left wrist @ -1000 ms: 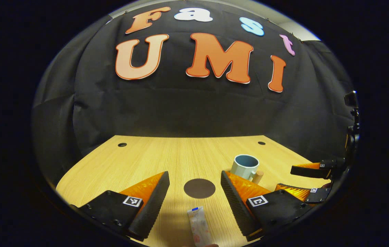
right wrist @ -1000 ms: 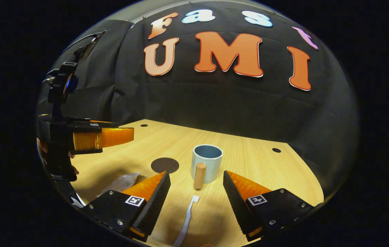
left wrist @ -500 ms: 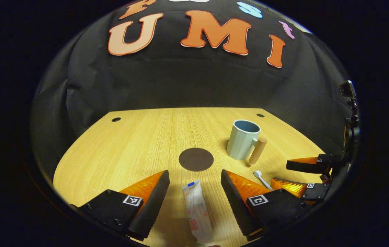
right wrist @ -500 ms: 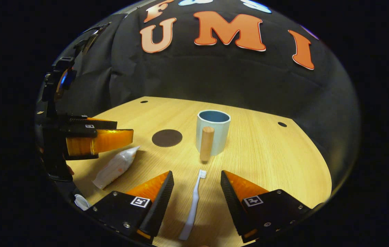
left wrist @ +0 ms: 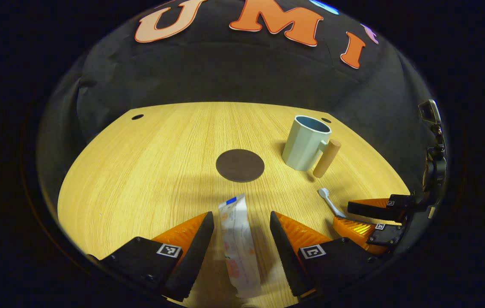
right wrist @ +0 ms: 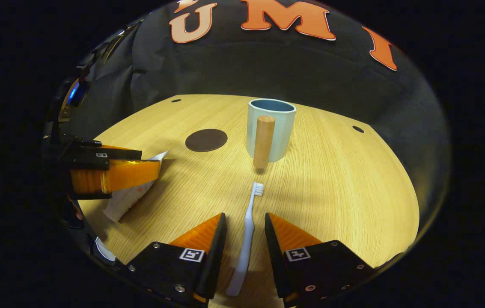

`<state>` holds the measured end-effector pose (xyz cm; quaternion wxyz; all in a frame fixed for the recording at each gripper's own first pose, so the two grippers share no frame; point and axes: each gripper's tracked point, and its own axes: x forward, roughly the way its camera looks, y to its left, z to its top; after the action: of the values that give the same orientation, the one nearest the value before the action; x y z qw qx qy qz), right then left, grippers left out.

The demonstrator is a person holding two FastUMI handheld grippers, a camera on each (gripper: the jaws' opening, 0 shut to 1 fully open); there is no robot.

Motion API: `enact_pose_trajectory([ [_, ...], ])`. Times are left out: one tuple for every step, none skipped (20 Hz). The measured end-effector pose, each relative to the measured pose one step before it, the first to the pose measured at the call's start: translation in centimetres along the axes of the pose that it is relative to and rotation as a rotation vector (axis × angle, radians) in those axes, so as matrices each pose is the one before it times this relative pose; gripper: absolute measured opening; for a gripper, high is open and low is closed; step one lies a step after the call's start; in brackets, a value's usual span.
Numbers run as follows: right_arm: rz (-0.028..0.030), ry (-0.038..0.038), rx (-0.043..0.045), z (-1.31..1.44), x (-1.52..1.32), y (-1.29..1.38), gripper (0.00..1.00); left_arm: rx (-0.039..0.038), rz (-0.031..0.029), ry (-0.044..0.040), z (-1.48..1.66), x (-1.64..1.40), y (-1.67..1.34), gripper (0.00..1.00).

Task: Put the toothbrush and toothpaste on the desktop into the cup, then pick up the cup and place it on the coaster on the desktop.

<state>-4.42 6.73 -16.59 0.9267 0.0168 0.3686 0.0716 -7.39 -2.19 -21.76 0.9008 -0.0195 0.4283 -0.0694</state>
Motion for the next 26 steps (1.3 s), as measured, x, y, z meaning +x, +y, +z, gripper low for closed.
enact_pose_trajectory([
  [0.00585, 0.00039, 0.01123, 0.37, -0.245, 0.187, 0.51, 0.00443, 0.00991, 0.01581, -0.557, 0.165, -0.036, 0.88],
  [-0.00336, 0.01107, 0.00769, -0.466, 0.485, 0.117, 0.46, 0.00104, 0.00604, 0.01707, -0.497, 0.441, -0.328, 0.89],
  [0.00048, 0.00378, 0.01314, -0.005, -0.038, 0.032, 0.42, -0.00357, 0.00687, 0.01142, -0.296, 0.329, -0.102, 0.88],
  [-0.01291, 0.00588, 0.0059, 0.139, -0.08, -0.134, 0.37, -0.01429, -0.00635, 0.01651, -0.341, 0.269, -0.099, 0.82],
  [-0.00479, 0.00039, 0.00698, 0.287, -0.051, -0.083, 0.33, -0.0161, 0.00003, 0.00996, -0.104, 0.059, -0.012, 0.78],
  [-0.0027, 0.00569, 0.00176, -0.048, 0.025, -0.204, 0.25, -0.00775, 0.00221, 0.00207, -0.095, 0.127, 0.055, 0.76],
  [0.00101, 0.00077, -0.00427, 0.173, -0.038, -0.291, 0.22, 0.00828, 0.00401, -0.00241, 0.137, 0.079, -0.039, 0.77],
  [0.00172, 0.00416, -0.0054, 0.056, -0.185, -0.156, 0.17, -0.00187, 0.01079, 0.0107, -0.261, -0.056, 0.164, 0.77],
  [0.00082, 0.00427, -0.00312, 0.152, -0.053, -0.023, 0.14, 0.00562, 0.01895, -0.00632, 0.21, 0.106, 0.398, 0.66],
  [-0.00243, -0.00005, -0.00212, -0.149, 0.1, 0.318, 0.09, -0.00325, 0.00235, 0.00576, -0.141, -0.111, 0.046, 0.54],
  [-0.00197, -0.00065, -0.00015, 0.039, 0.021, 0.223, 0.07, -0.00759, -0.00175, -0.00556, 0.175, 0.214, 0.013, 0.49],
  [-0.00122, -0.00036, 0.00364, -0.197, 0.085, 0.167, 0.05, -0.00918, 0.00544, 0.00119, 0.039, 0.177, 0.261, 0.51],
  [0.00253, -0.00025, 0.0064, 0.031, 0.092, 0.001, 0.05, -0.02318, 0.00099, 0.00099, -0.081, -0.087, 0.159, 0.44],
  [0.00447, -0.00093, 0.01073, 0.003, -0.264, 0.001, 0.05, -0.00681, -0.00924, -0.00704, 0.169, 0.135, 0.157, 0.26],
  [0.00696, -0.00168, 0.01871, 0.163, -0.048, -0.17, 0.05, -0.01042, -0.00822, 0.00234, -0.06, -0.267, 0.054, 0.23],
  [0.00947, 0.0002, 0.0195, 0.148, -0.129, -0.466, 0.04, -0.00107, -0.0078, -0.0044, 0.095, -0.151, 0.106, 0.21],
  [0.01151, -0.00073, 0.00883, 0.063, -0.086, -0.124, 0.04, -0.00404, -0.00072, 0.00134, -0.015, -0.153, 0.152, 0.21],
  [0.00031, -0.01093, 0.00283, 0.111, 0.044, -0.025, 0.04, -0.00107, 0.00055, -0.00323, -0.051, 0.234, -0.288, 0.21],
  [-0.00135, -0.01428, -0.00273, 0.499, -0.336, -0.102, 0.04, 0.00012, -0.00085, -0.00174, 0.041, 0.009, -0.03, 0.21],
  [0.00117, -0.01668, 0.00164, 0.499, -0.293, 0.047, 0.04, -0.00921, -0.00052, -0.0073, 0.087, -0.398, 0.222, 0.21],
  [0.00584, -0.01256, 0.00246, 0.537, -0.237, 0.081, 0.04, -0.00538, -0.00892, 0.00371, 0.252, -0.631, -0.133, 0.17],
  [0.00611, -0.013, -0.00248, 0.334, -0.237, 0.067, 0.04, -0.00213, -0.00699, -0.00064, -0.241, 0.76, 0.063, 0.14],
  [0.00036, -0.01272, -0.00782, 0.392, -0.395, -0.054, 0.04, -0.00289, -0.00201, -0.00745, 0.112, -0.242, 0.106, 0.14],
  [0.00107, -0.01457, -0.00945, 0.327, -0.153, -0.076, 0.04, 0.00831, -0.00344, -0.00639, 0.141, -0.031, -0.155, 0.14],
  [0.0017, -0.01097, -0.00446, 0.272, -0.271, 0.008, 0.04, 0.00337, 0.00107, -0.00682, 0.169, -0.206, 0.095, 0.13],
  [0.00635, -0.01507, 0.00067, 0.348, -0.239, 0.048, 0.04, 0.00437, -0.00195, -0.00547, 0.125, -0.116, -0.175, 0.13],
])
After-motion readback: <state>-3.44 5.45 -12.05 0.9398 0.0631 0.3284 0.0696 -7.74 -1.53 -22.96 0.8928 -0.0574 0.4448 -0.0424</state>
